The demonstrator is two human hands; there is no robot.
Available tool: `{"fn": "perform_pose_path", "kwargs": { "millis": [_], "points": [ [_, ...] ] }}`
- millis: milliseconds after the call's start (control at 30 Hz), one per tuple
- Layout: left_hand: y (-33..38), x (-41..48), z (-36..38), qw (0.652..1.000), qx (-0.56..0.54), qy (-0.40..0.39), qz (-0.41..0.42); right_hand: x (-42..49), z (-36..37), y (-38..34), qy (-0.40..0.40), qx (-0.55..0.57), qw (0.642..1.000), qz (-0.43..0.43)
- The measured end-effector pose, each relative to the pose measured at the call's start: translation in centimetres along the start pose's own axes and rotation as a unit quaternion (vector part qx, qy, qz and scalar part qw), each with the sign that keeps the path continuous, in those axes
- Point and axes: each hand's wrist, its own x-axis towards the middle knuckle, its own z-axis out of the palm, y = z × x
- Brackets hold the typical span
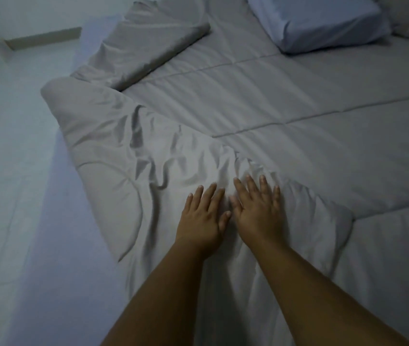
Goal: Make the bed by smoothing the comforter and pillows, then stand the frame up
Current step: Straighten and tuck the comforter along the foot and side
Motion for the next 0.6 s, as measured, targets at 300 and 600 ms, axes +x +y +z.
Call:
{"fn": "perform_pose_path", "kwargs": {
  "millis": [300,600],
  "points": [
    [-7.0,-5.3,-0.2,0.995,0.010,-0.066,0.078,-6.7,1.6,-6.4,0.021,0.028,0.994,0.105],
    [-1.0,2.9,1.5,0.979,0.059,-0.031,0.195,-4.4,1.6,2.2,0.111,0.007,0.972,0.208]
  ]
}}
